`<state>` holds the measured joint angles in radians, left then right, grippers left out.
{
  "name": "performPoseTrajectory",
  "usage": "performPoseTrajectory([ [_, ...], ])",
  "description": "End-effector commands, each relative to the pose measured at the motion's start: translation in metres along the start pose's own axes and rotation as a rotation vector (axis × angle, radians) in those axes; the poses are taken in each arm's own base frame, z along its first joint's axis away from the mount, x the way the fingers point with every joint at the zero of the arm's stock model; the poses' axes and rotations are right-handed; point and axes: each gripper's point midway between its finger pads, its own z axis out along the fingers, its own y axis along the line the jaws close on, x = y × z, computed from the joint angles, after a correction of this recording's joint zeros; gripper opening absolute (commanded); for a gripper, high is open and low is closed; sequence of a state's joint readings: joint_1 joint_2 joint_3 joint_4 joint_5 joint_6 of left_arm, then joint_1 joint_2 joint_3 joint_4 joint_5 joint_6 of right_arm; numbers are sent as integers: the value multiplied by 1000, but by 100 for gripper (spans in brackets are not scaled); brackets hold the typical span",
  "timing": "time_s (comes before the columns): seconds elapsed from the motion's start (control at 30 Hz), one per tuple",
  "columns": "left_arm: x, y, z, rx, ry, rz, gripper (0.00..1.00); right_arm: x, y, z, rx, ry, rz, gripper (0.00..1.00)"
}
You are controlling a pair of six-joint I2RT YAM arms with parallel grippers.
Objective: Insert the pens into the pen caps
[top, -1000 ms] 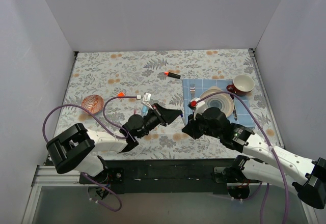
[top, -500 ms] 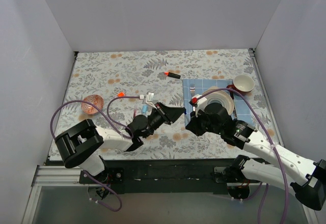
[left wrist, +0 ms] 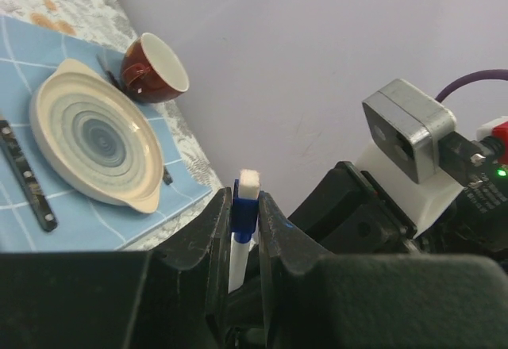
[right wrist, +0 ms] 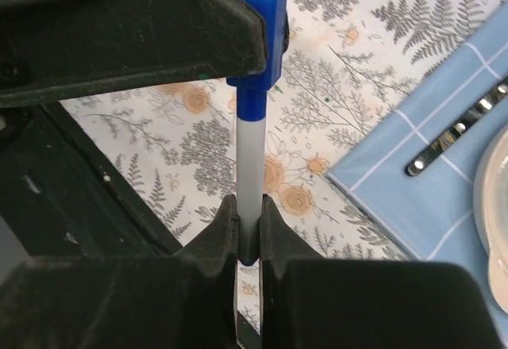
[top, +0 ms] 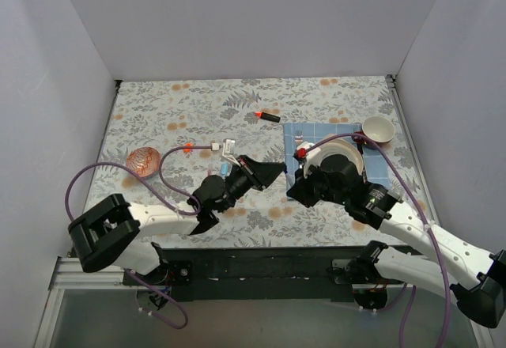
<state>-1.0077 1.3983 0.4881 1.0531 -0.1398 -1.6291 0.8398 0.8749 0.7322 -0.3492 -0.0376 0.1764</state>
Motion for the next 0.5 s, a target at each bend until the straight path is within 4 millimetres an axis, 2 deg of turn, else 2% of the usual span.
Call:
performPoseTrajectory([
  [0.0,61,-2,-32,-49,464,68,0,-138,44,-44,-197,-544,-10,18],
  [0.03,42,-8,-29,-54,434,95,0,-124,45,-41,-215,-506,5,33],
  [0.07,35,4,-33,-126,455,112,0,-106,47,-37,-235,-464,32,39],
  [0.1,8,1,-23,-136,409,173,0,-100,52,-44,-266,-458,36,43],
  [0.13,-4,2,-23,-165,394,202,0,-87,51,-43,-265,-419,55,53],
  [0.17,-14,19,-31,-268,397,233,0,-82,51,-44,-270,-410,72,56],
  [0.2,-35,17,-27,-308,356,268,0,-66,50,-44,-269,-382,106,59],
  [0.23,-36,37,-40,-413,400,318,0,-60,50,-45,-273,-374,126,64],
  [0.27,-48,55,-40,-515,371,364,0,-52,50,-43,-281,-358,145,68],
  [0.3,-50,66,-44,-568,389,386,0,-41,50,-40,-292,-339,170,74],
  [0.33,-52,75,-50,-622,432,420,0,-35,50,-39,-294,-331,179,76],
  [0.37,-48,95,-53,-695,467,426,0,-33,49,-37,-292,-331,189,78],
  [0.47,-46,127,-63,-814,522,409,0,-23,44,-30,-270,-317,219,80],
])
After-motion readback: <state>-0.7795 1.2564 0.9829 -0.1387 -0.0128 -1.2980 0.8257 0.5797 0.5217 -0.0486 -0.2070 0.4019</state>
